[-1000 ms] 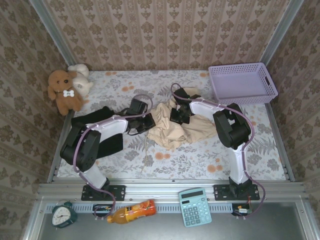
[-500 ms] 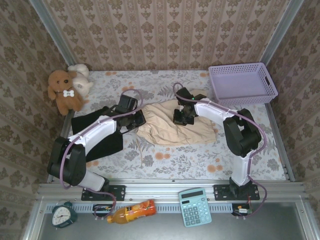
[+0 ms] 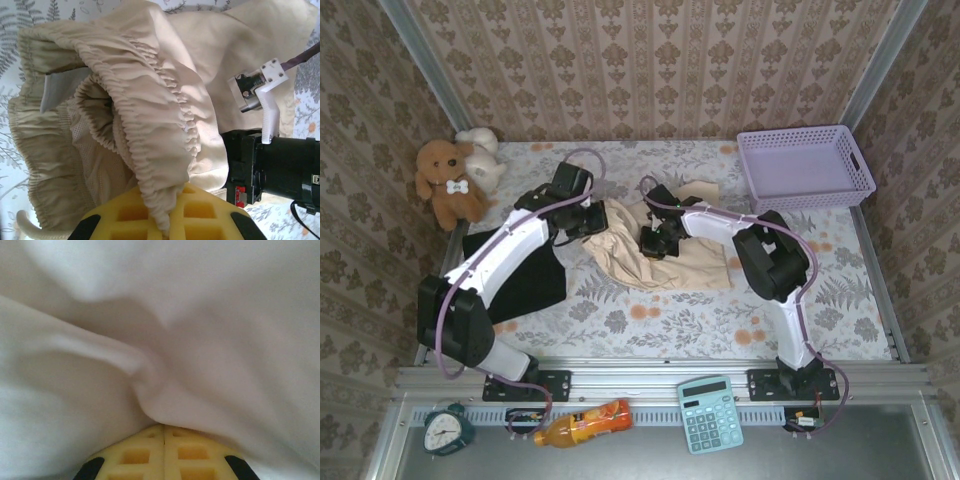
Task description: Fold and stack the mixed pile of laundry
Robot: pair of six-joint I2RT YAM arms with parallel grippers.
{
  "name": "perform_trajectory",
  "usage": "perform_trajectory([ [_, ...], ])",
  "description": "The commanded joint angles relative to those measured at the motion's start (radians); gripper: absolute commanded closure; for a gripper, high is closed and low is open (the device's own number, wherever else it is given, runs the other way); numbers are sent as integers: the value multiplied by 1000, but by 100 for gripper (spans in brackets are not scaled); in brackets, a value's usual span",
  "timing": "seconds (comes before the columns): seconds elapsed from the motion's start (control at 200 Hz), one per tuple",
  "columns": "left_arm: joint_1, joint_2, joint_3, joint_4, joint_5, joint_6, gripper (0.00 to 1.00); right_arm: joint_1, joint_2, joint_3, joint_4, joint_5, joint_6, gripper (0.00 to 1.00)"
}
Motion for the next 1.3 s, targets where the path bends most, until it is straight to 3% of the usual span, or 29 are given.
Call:
perform_trajectory([
  [0.0,-4,48,98,-143,-14,120,100,-90,-157,-79,-60,-16,-23,93],
  [0.28,-106,198,335,-337,-117,219,100,-288,-394,-410,-82,32,-110,89],
  [0.425,-157,248,396,-355,-128,213,100,-323,-331,-477,-35,53,-137,90],
  [0.6,-251,335,530,-391,-151,200,100,-324,-233,-506,97,-58,-94,92],
  [0.865,-405,658,957,-544,-186,216,100,-322,-224,-480,102,-84,-95,92],
  [0.875,-409,675,977,-553,-188,216,94,-322,-224,-479,100,-84,-96,92],
  [0.915,-425,749,1085,-603,-193,208,56,-324,-234,-480,91,-84,-98,92],
  [0.935,-431,787,1144,-633,-195,199,35,-326,-240,-481,86,-85,-98,91],
  [0.955,-434,825,1205,-664,-192,189,6,-328,-249,-483,84,-84,-99,90],
  [0.965,-435,843,1240,-682,-191,185,2,-329,-254,-484,82,-85,-98,90],
  [1.045,-436,939,1457,-758,-172,146,0,-341,-297,-497,68,-76,-102,87],
  [1.11,-429,926,1515,-730,-144,135,0,-358,-334,-510,51,-79,-112,82],
  [1.195,-398,819,1438,-647,-117,108,0,-389,-388,-515,8,-75,-130,76],
  [1.295,-344,632,1182,-493,-101,93,0,-437,-479,-505,-79,-61,-165,71],
])
